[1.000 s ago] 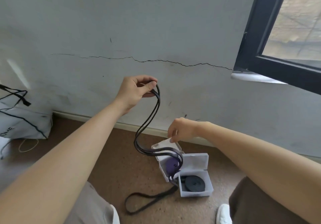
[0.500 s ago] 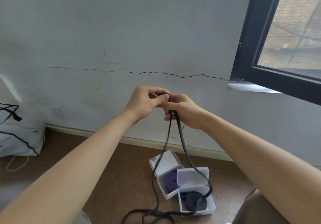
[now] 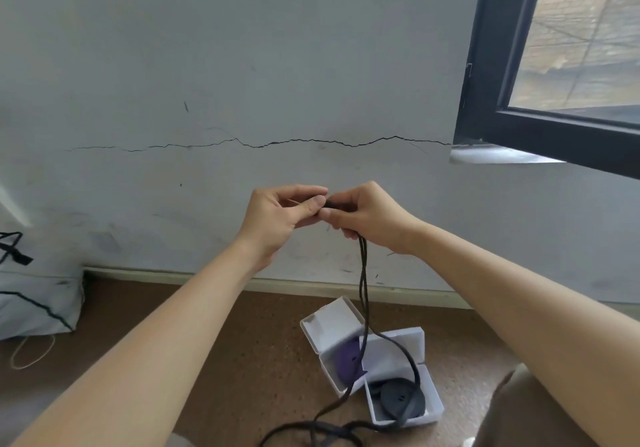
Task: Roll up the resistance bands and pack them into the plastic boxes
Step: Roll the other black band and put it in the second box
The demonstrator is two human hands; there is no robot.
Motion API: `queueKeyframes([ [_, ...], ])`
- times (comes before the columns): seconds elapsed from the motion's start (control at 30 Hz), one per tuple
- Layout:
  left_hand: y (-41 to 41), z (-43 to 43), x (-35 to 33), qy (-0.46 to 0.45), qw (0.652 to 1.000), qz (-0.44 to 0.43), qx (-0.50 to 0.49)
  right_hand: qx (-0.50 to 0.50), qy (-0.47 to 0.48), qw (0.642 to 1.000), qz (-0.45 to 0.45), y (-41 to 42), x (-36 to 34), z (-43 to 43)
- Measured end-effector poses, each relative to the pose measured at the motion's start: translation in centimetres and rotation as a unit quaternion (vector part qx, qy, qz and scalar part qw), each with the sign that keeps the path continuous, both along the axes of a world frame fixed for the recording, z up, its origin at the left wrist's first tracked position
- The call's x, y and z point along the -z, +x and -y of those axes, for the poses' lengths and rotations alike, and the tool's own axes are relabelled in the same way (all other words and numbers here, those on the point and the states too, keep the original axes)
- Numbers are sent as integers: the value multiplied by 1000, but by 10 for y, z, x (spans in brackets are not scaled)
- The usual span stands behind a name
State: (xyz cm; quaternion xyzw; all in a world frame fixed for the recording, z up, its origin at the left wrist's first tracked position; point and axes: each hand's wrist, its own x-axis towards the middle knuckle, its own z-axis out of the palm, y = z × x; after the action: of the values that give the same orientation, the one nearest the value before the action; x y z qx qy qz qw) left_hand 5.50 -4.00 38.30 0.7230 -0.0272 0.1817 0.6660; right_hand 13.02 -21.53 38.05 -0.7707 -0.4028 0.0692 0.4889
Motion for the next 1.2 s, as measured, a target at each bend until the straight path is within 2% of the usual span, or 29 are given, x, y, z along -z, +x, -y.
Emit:
queueKeyframes([
  [0.1, -1, 1, 3, -4, 999, -12, 29, 13, 7, 999, -31, 3, 3, 2],
  [0.13, -1, -1, 4, 24, 999, -8, 37, 11, 19, 998, -58, 4, 5, 4],
  [0.2, -3, -5, 4, 160, 986, 37, 18, -9, 39, 991, -128, 7, 8, 8],
  [0.27, -5, -9, 3, 288, 954, 79, -8, -40, 40, 979, -195, 9, 10, 13],
  [0.33, -8, -11, 0, 328, 940, 97, -12, -65, 34, 966, -248, 9, 10, 18],
  [0.57, -13, -10, -3, 366, 920, 139, -5, -105, 36, 946, -304, 7, 7, 24],
  [0.8, -9, -5, 2, 362, 909, 195, -75, -76, 80, 947, -302, -1, 7, 19],
  [0.9, -6, -1, 4, 354, 895, 235, -137, -46, 122, 943, -305, -5, 7, 14],
  [1.03, -2, 10, 7, 325, 880, 270, -217, -20, 194, 915, -353, -13, 5, 1],
  [1.2, 9, 23, 14, 297, 868, 277, -285, 22, 293, 850, -438, -21, 2, -18],
])
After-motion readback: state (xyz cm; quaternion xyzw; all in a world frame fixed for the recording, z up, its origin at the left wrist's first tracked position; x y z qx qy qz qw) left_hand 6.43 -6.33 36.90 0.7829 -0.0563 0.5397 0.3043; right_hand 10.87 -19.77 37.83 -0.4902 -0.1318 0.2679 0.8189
